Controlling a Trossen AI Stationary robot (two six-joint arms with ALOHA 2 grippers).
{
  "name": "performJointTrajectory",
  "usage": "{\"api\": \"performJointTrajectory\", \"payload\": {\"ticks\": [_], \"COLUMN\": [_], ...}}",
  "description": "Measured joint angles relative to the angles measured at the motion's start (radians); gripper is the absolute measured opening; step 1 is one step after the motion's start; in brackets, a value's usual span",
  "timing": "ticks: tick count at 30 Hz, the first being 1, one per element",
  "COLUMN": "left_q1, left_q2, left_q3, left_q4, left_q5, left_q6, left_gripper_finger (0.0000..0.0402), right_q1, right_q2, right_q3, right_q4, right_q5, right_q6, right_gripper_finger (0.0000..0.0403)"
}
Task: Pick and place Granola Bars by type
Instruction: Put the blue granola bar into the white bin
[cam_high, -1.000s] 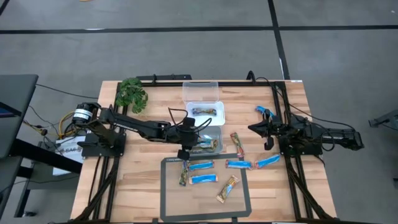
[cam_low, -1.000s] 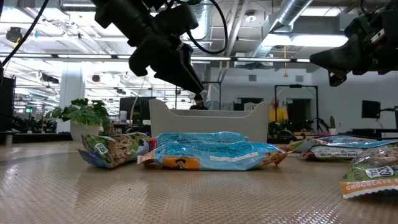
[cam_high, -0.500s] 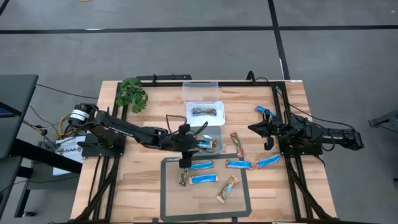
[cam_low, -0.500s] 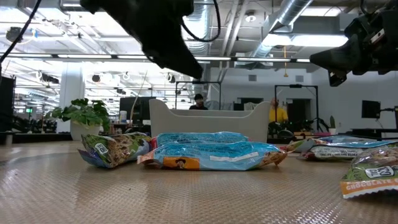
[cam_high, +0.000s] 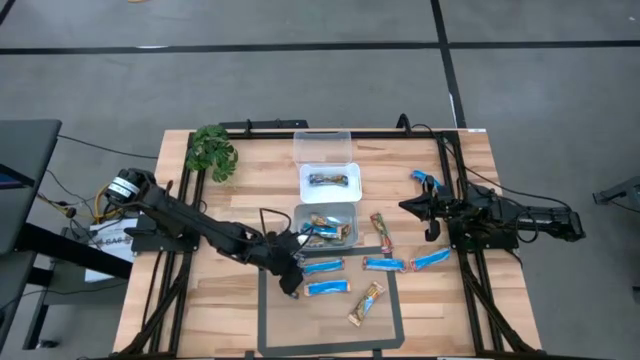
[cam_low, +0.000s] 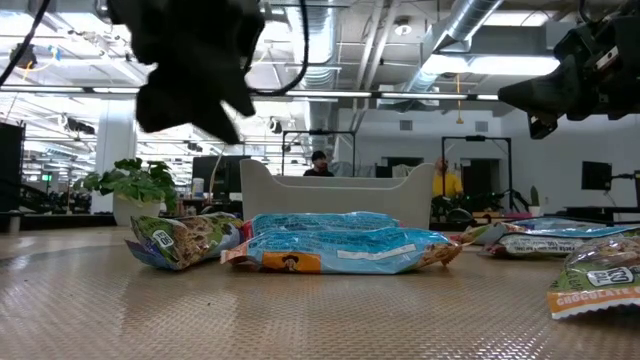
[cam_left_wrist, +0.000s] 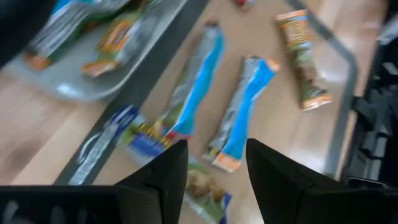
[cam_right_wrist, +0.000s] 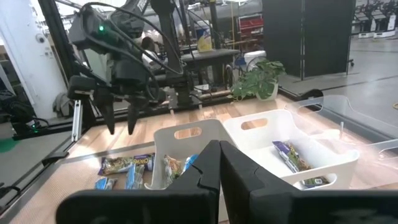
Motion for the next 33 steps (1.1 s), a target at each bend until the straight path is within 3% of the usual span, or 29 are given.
{"api": "performJointTrajectory", "payload": {"ticks": [8,25,33], "left_q1": [-0.002,-0.012,-0.012], "left_q2": [0.008,0.181,0.198], "left_q3": [0.000,-0.001,0.000], "left_q4": [-0.131,0.029,0.028], "left_q5": [-0.043,0.063,0.063], "left_q6": [-0.108,-0.119,-0.120], "left_gripper_finger": [0.0155,0.0155,0.0155], "right_q1": [0.000,0.000,0.000], "right_q2": [0.000,0.000,0.000], "right_q3": [0.000,0.000,0.000], "right_q4": [0.000,0.000,0.000], "right_q5": [0.000,0.000,0.000], "right_q6": [0.000,0.000,0.000], "right_gripper_finger": [0.0000,0.0000,0.0000]}}
